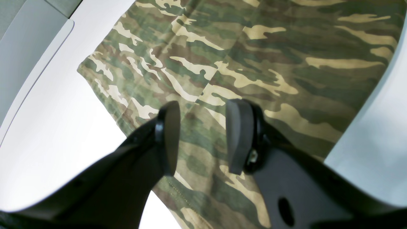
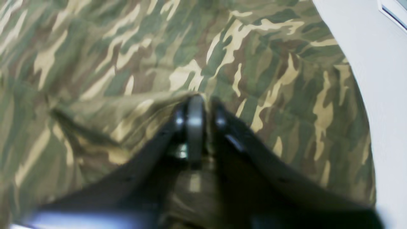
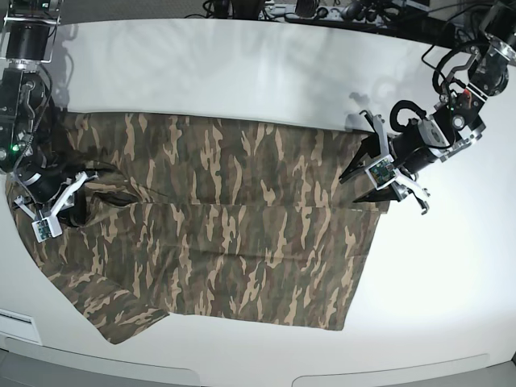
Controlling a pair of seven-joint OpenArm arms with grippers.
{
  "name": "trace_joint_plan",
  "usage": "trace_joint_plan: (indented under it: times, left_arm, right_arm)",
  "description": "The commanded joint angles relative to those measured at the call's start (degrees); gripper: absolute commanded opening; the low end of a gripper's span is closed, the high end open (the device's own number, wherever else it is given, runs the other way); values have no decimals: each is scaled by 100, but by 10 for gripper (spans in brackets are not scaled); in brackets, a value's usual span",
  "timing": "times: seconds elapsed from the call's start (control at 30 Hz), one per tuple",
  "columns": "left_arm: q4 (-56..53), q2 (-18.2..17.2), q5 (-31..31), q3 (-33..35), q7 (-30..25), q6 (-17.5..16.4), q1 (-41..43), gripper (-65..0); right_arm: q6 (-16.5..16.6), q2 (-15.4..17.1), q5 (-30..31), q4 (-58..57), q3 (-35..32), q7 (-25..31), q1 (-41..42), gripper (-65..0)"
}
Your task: Fold the T-shirt properly
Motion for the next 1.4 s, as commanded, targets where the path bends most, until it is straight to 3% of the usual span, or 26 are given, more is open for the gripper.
trace_joint_plan:
  times: [0.0, 0.07, 0.1, 0.17, 0.27, 0.3, 0.43, 0.5, 0.53, 0.6, 0.67, 0.73, 0.77, 0.93, 1.03, 1.13, 1.23, 1.37]
  left_arm:
    - [72, -98, -50, -70, -146, 26, -94, -398]
    - [70, -98, -50, -70, -144, 26, -94, -398]
    - [70, -98, -50, -70, -144, 26, -92, -398]
    - [70, -98, -50, -70, -144, 26, -92, -398]
    - [70, -98, -50, -70, -144, 26, -92, -398]
    - [70, -98, -48, -70, -144, 26, -92, -398]
    - [70, -98, -50, -70, -144, 28, -92, -413]
    - [72, -98, -50, -70, -144, 37, -94, -545]
    - [70, -98, -50, -70, -136, 70, -92, -642]
    - [72, -98, -50, -70, -44, 186, -94, -650]
    - [72, -98, -48, -70, -39, 236, -96, -650]
    - [105, -96, -50, -70, -42, 151, -129, -650]
    - [118, -98, -48, -70, -39, 7, -175, -650]
    - [120, -96, -52, -70, -39, -776, -487, -650]
    - [118, -79, -52, -70, -2, -723, -625, -650]
    - [87, 22, -76, -70, 245, -726, -748, -650]
    - [37, 116, -98, -66, 238, -732, -761, -650]
    - [-164, 315, -44, 39, 238, -728, -776, -650]
  right_arm:
    - [-105, 107, 24, 87, 57, 166, 177, -408]
    - [-249, 109, 57, 87, 57, 127, 271, -259]
    - [-306, 111, 160, 90, 57, 39, 332, -235]
    - [-136, 111, 774, 92, 57, -264, 470, -234]
    - [981, 122, 2046, 92, 57, -846, 597, -235]
    - [1217, 122, 2358, 94, 57, -1001, 640, -235]
    - [1176, 164, 2293, 98, 63, -1403, 826, -242]
    - [951, 243, 2234, 157, 63, -1661, 907, -333]
    - [855, 282, 2247, 214, 63, -1849, 935, -431]
    - [603, 369, 2415, 378, 63, -2457, 933, -650]
    - [474, 433, 2573, 507, 63, -3003, 887, -650]
    - [723, 520, 2649, 603, 63, -3233, 713, -650]
    - [852, 549, 2640, 651, 63, -3252, 588, -650]
    - [859, 603, 2516, 916, 63, -3346, -232, -650]
    - [824, 601, 1862, 1084, 63, -2994, -743, -650]
    - [472, 599, 1182, 1099, 63, -2428, -1056, -650]
    - [243, 599, 901, 1097, 63, -2186, -1246, -650]
    - [168, 595, 612, 1091, 63, -1856, -1368, -650]
